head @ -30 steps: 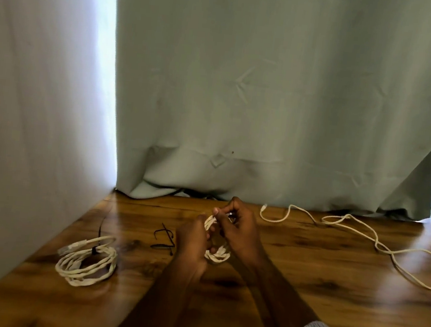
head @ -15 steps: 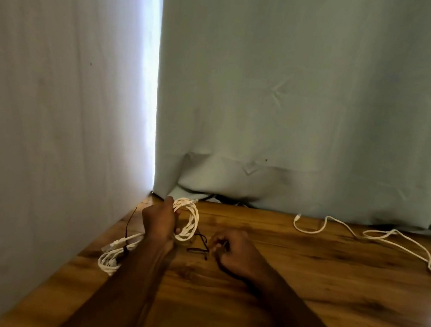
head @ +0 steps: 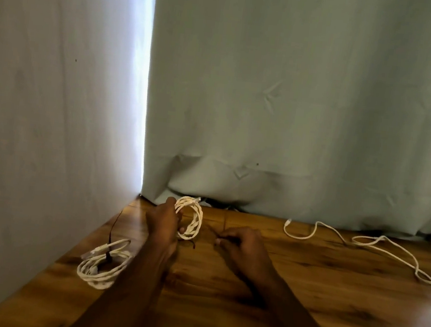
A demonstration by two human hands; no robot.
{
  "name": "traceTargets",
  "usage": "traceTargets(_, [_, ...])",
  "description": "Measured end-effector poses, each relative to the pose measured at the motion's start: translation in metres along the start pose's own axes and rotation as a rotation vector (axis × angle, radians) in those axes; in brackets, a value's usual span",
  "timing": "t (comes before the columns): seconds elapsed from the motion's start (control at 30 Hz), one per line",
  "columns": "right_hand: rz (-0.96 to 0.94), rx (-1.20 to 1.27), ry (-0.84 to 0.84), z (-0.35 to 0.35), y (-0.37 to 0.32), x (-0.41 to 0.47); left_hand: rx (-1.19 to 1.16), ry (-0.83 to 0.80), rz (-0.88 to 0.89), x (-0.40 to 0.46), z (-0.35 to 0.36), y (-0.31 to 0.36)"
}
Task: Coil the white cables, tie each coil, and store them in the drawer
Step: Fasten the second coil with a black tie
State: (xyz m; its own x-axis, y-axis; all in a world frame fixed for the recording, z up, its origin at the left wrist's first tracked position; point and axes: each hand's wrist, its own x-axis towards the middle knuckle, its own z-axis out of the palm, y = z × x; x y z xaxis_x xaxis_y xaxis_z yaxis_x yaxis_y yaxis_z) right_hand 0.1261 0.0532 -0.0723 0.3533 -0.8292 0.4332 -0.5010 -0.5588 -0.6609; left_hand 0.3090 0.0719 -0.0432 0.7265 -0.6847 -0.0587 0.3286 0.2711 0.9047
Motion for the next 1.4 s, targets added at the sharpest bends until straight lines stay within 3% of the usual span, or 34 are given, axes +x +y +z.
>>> traceTargets(0.13, [0.190, 0.199, 0.175, -0.032, 0.020, -0.005, -0.137, -0.025, -0.034, -0.015, 0.035, -0.024])
traceTargets(0.27, [0.294, 0.529, 0.273, -0.056, 0.025, -0.003, -0.101, -0.113, -0.028, -0.022, 0.059, -0.051])
traceTargets(0.4, [0.276, 0.390, 0.241, -0.064, 0.037, 0.004, 0.039, -0.198, 0.033, -0.017, 0.070, -0.073])
traceTargets(0.53, [0.267, 0.438, 0.191, -0.065, 0.037, 0.005, 0.117, -0.265, 0.051, -0.012, 0.071, -0.079])
traceTargets(0.87, [0.278, 0.180, -0.065, -0.055, 0.004, -0.011, -0.032, -0.184, -0.021, -0.004, 0.066, -0.063])
traceTargets(1.4, [0.298, 0.151, 0.044, -0.049, 0.003, -0.007, -0.006, -0.363, 0.107, -0.016, 0.086, -0.078])
